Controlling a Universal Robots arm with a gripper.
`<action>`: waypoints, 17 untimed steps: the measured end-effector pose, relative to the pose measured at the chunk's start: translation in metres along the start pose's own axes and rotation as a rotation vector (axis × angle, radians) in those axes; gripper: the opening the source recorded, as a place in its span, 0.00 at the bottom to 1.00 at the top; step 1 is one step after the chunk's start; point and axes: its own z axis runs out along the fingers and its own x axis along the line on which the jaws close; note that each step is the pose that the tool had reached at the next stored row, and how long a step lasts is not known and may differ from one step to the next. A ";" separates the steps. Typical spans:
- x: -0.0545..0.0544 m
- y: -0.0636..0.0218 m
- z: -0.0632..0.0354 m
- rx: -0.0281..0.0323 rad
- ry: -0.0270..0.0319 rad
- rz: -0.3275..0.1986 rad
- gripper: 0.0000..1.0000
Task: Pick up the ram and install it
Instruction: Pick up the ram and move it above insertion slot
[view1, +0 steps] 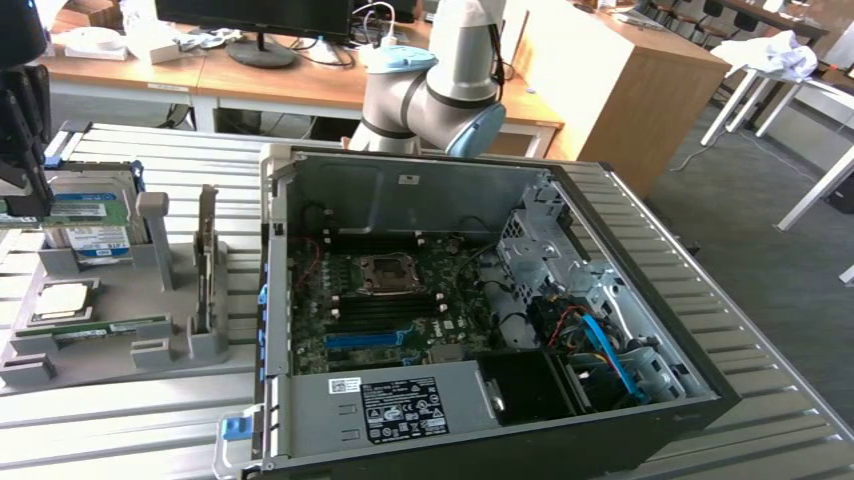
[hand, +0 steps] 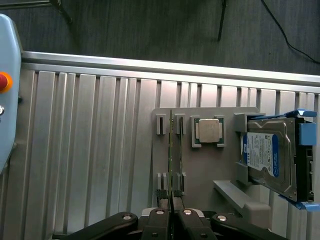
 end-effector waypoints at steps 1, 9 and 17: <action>0.000 0.0000 0.0000 0.0000 0.0000 0.000 0.13; 0.000 -0.0067 -0.0002 0.0000 0.0010 0.000 0.13; 0.001 -0.0144 -0.0005 -0.0001 0.0022 0.000 0.13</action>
